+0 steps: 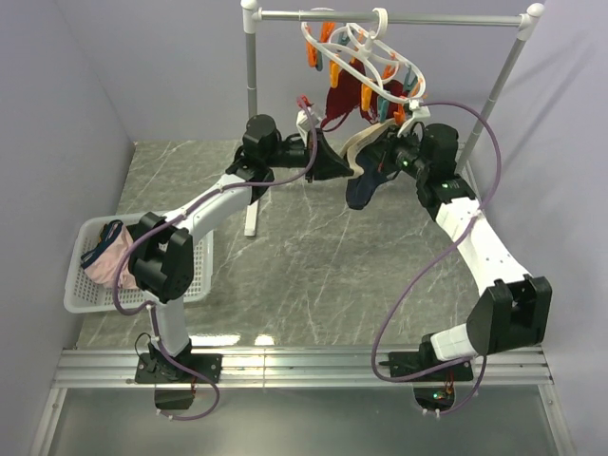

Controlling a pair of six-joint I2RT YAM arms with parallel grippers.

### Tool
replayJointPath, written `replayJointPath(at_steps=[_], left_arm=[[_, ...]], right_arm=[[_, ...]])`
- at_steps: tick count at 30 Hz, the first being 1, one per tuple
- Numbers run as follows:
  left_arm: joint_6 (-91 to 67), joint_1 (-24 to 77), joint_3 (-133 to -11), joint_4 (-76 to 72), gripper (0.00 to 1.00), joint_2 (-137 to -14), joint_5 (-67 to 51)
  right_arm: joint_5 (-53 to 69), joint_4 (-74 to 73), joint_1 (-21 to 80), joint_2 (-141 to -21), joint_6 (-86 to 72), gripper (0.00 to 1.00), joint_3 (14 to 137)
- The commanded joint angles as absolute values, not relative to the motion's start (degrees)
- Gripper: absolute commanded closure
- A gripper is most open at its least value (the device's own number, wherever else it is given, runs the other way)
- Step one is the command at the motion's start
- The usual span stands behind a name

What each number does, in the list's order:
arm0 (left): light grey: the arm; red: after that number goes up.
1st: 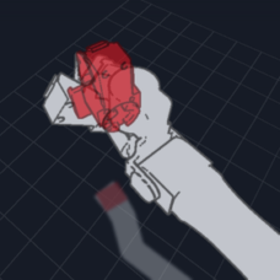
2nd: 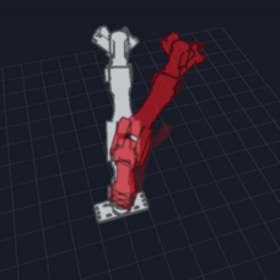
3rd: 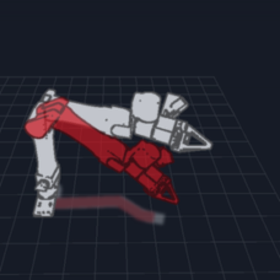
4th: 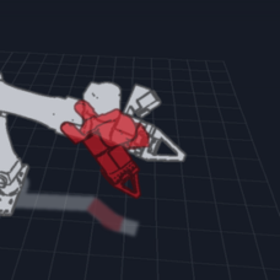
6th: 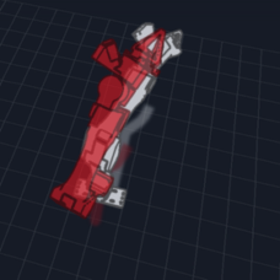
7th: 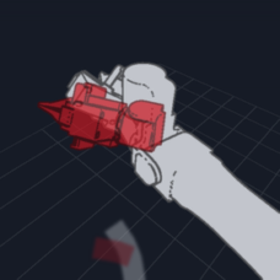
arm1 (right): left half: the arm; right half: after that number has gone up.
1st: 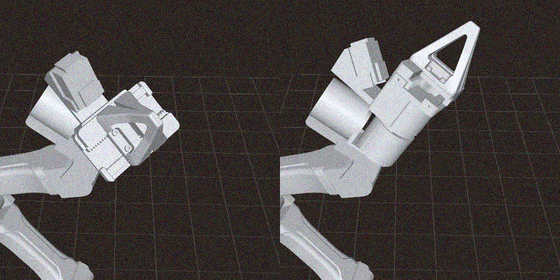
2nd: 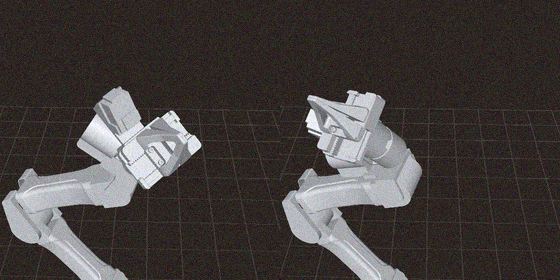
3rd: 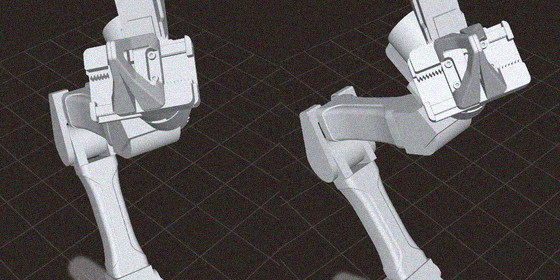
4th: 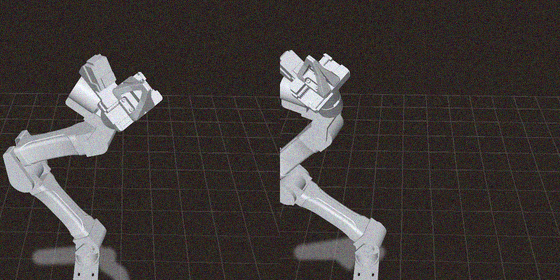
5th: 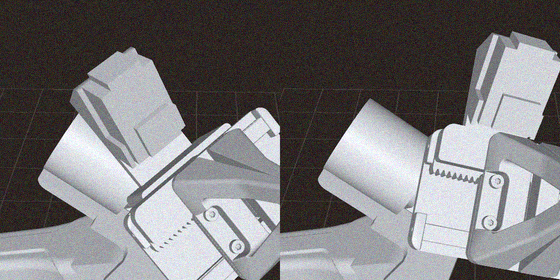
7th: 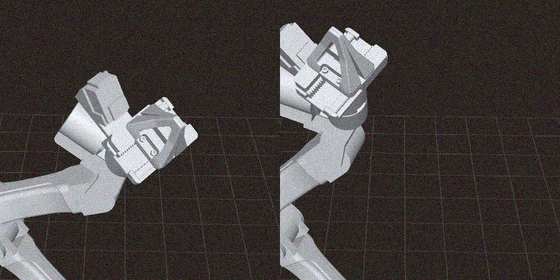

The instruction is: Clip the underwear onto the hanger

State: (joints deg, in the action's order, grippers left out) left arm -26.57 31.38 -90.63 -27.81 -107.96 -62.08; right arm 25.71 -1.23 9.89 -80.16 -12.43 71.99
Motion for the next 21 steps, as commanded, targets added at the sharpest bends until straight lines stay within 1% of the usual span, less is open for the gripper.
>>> replayJointPath(at_steps=[1, 9, 13, 21], left_arm=[[-23.92, 33.13, -95.71, -27.25, 1.00, -108.19, -62.05], [-17.07, 36.29, -98.70, -24.35, 1.00, -114.16, -55.73], [-9.95, 37.79, -100.28, -19.08, 1.00, -116.98, -47.58], [-3.71, 39.46, -100.89, -17.94, 1.00, -119.97, -35.61]], right_arm=[[23.20, 5.00, 10.98, -81.82, -14.85, 0.89, 73.83], [23.03, 3.17, 11.78, -81.04, -13.45, 0.84, 76.29], [23.29, -0.86, 10.46, -77.79, -11.17, 0.84, 77.08], [21.97, -9.48, 5.46, -70.59, -7.47, 0.85, 75.76]])
